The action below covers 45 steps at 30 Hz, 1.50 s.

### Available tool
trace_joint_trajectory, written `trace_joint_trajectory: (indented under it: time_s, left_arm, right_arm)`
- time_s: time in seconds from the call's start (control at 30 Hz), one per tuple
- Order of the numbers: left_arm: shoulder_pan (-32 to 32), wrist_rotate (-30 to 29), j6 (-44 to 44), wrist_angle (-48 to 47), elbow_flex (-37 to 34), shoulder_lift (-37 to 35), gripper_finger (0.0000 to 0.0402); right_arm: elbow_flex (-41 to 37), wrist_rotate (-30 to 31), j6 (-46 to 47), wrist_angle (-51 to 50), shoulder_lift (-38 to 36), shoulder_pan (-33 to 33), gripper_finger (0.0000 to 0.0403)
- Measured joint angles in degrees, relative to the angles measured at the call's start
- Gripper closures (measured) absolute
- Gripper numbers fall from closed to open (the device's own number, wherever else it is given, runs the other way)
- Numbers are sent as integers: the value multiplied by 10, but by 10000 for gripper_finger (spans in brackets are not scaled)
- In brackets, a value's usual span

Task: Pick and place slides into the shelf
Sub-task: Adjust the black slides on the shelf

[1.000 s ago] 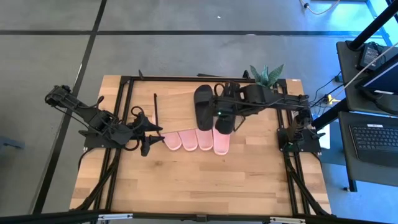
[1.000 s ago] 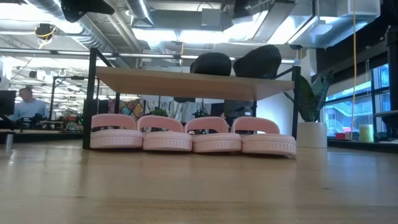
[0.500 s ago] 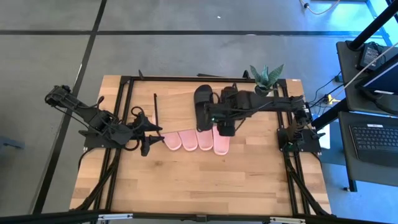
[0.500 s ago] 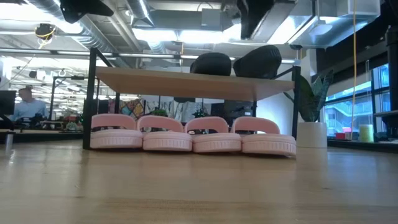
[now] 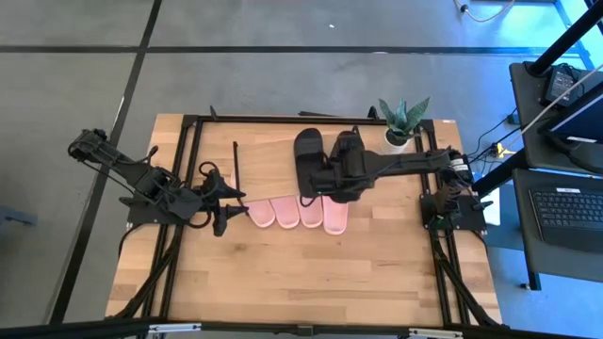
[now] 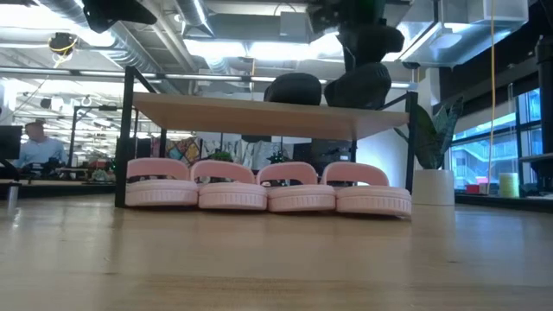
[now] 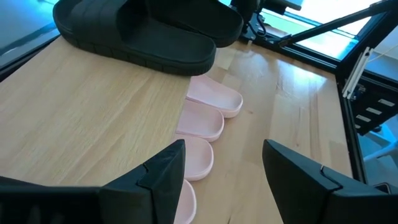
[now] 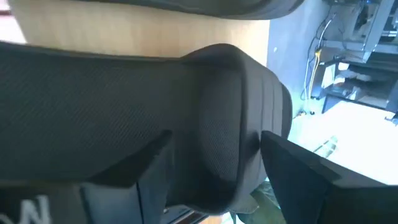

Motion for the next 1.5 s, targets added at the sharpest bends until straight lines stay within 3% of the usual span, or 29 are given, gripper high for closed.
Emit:
trace_joint_trajectory:
  time_s: [0.3, 0.63, 0.9, 1.23, 1.5]
  left_arm:
    - [0, 0, 11, 0, 0, 0, 196]
    - [0, 0, 11, 0, 0, 0, 196]
    - [0, 0, 12, 0, 0, 0, 196]
    - [0, 0, 12, 0, 0, 0, 196]
    - [0, 0, 8, 0, 0, 0, 196]
  right_arm:
    - [1, 1, 29, 9, 0, -28, 247]
    - [1, 15, 45, 8, 0, -46, 386]
    - [12, 44, 23, 14, -14, -41, 388]
    - [27, 53, -105, 103, -69, -45, 389]
    - [-23, 51, -180, 200, -102, -58, 389]
